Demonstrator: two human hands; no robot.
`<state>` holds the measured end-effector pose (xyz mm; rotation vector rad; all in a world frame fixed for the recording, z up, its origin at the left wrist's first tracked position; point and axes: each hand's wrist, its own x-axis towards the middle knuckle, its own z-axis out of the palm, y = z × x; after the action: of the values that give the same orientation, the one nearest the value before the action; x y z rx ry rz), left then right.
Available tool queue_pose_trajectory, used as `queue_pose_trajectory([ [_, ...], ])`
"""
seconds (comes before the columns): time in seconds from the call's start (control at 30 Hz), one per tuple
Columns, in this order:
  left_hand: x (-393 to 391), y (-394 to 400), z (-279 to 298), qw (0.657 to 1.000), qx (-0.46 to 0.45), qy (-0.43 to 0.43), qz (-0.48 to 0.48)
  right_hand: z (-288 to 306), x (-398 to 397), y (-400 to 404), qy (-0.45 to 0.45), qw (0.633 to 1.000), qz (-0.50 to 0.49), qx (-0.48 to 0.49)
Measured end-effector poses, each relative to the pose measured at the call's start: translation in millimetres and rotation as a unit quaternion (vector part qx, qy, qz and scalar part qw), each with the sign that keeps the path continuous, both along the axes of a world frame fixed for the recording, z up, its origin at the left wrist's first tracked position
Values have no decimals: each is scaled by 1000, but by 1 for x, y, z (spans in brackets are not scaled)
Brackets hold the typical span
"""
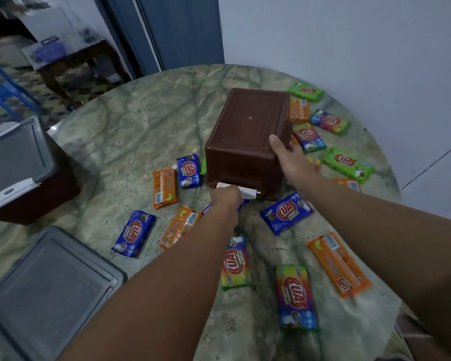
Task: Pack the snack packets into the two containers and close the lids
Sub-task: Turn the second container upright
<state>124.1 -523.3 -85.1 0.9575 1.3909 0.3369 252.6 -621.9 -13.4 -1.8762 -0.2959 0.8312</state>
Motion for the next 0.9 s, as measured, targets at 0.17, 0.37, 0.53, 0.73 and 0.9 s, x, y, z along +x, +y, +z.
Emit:
queue_pose_trajectory([
  [0.17,10,15,-28,998,-10,-19,65,-10,6,13,-13,999,21,-21],
  [0.37,7,9,-6,992,-59,-76,81,4,-12,5,-41,998,10,-41],
  [0.53,-1,-5,47,974,-78,-197,79,-16,-7,-1,41,996,-48,65],
  [0.73,-17,-5,89,945,5,-325,-35,1,-20,-4,115,979,-56,159],
  [0.9,-35,14,114,940,60,-319,-102,3,-19,-10,153,976,-9,157],
])
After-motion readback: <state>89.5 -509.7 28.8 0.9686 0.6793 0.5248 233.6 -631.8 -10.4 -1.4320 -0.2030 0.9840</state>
